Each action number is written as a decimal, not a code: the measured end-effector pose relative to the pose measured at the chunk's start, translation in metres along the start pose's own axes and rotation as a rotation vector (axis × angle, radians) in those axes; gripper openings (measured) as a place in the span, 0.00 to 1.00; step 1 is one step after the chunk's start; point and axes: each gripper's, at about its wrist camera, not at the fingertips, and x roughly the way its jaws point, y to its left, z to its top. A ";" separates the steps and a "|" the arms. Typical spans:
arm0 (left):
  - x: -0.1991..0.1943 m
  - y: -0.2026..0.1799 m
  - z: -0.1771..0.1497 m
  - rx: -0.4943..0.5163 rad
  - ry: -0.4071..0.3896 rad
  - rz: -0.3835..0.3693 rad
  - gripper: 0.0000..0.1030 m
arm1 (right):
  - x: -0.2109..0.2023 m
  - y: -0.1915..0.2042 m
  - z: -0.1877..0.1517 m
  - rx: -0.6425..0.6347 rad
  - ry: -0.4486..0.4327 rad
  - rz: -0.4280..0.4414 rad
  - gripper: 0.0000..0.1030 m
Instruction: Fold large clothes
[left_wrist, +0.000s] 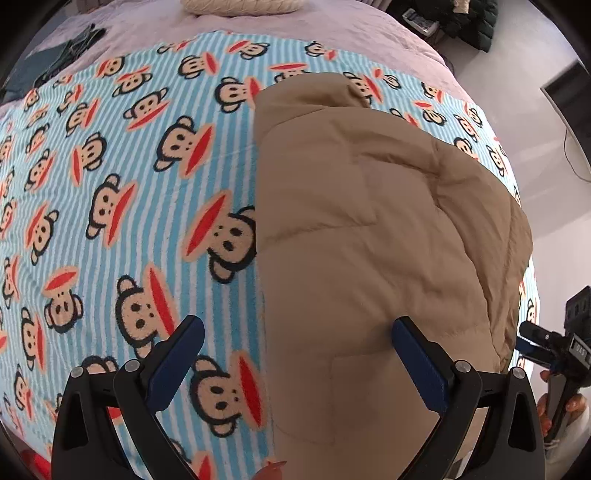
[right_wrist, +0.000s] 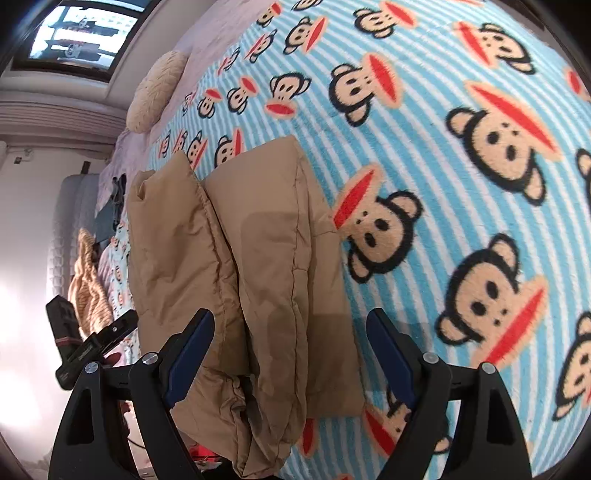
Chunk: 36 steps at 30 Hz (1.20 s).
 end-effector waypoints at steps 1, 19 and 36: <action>0.002 0.002 0.002 -0.007 0.003 -0.018 0.99 | 0.003 0.000 0.001 -0.002 0.008 0.008 0.84; 0.079 0.026 0.023 -0.126 0.151 -0.463 0.99 | 0.092 0.010 0.050 -0.070 0.198 0.184 1.00; 0.066 0.017 0.041 -0.081 0.133 -0.567 0.71 | 0.111 0.048 0.061 0.101 0.130 0.254 0.51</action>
